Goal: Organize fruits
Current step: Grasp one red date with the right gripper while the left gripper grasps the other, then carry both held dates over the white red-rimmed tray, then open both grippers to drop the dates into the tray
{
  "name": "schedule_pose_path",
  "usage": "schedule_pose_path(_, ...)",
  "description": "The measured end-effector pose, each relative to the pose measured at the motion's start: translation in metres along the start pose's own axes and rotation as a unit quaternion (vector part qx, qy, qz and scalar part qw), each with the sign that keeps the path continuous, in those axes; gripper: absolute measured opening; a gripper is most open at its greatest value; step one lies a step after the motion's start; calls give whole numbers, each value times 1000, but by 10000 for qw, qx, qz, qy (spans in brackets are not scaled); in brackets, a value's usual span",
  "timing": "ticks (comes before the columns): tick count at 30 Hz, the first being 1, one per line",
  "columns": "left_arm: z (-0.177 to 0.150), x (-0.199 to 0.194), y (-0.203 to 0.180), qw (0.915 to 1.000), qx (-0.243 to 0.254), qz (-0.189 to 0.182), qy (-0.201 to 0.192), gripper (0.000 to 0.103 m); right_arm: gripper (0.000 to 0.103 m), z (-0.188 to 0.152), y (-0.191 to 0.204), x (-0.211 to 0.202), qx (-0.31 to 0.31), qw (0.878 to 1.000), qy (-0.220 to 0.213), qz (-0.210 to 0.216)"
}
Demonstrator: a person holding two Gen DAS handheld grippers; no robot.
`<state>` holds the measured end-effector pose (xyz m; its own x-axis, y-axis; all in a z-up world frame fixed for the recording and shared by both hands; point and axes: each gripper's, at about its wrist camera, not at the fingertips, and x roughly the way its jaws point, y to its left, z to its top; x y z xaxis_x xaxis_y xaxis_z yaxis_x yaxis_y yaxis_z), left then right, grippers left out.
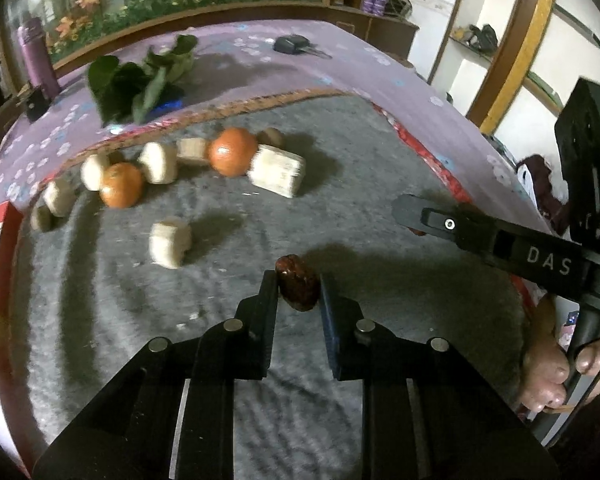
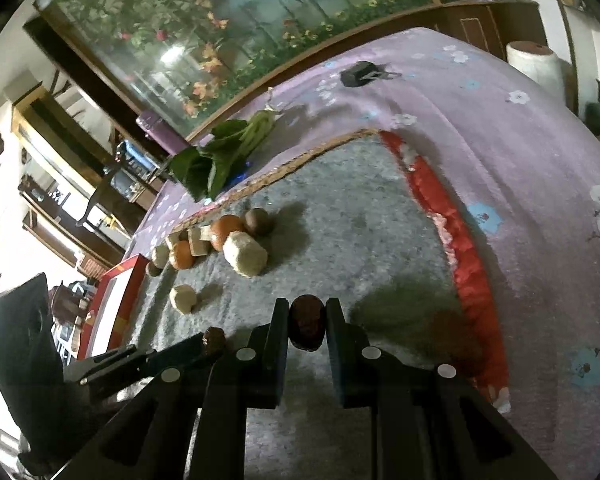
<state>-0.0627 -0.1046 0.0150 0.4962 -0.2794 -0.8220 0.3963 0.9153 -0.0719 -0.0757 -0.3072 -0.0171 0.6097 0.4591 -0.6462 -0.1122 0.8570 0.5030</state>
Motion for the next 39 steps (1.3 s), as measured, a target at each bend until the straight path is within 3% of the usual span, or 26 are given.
schedule_pose_path(7,-15,-47,42,9970,-244,513,-527,20,18,-5,22,6,-308,9994,53,-162)
schedule_pose_path(12,-39,-89,99,9881,-700,1069,-859,20,18,-11,89,21,-916,9952,265,212)
schedule_pose_path(15,-59,-115,139,9764,-1049,1562,-1055,20,17,-15,142,39,-1356,9889,398,462)
schedule_pose_path(18,-81,-138,181,9593,-1451,2128,-1162,20,17,-23,196,64,-1688,9801,623,834)
schedule_pose_path(22,-109,-152,231,9404,-1884,2625,-1063,20,17,-42,262,99,-2142,9664,866,1127)
schedule_pose_path(26,-135,-153,260,9323,-2191,2748,-849,20,17,-64,317,134,-2388,9541,1178,1374)
schedule_pose_path(29,-145,-145,269,9325,-2273,2721,-690,20,17,-77,338,153,-2487,9485,1414,1362)
schedule_pose_path(34,-146,-132,277,9333,-2345,2689,-400,20,17,-95,351,184,-2529,9434,1808,1156)
schedule_pose_path(39,-146,-130,279,9264,-2425,2870,-235,22,18,-98,354,196,-2488,9402,2079,1048)
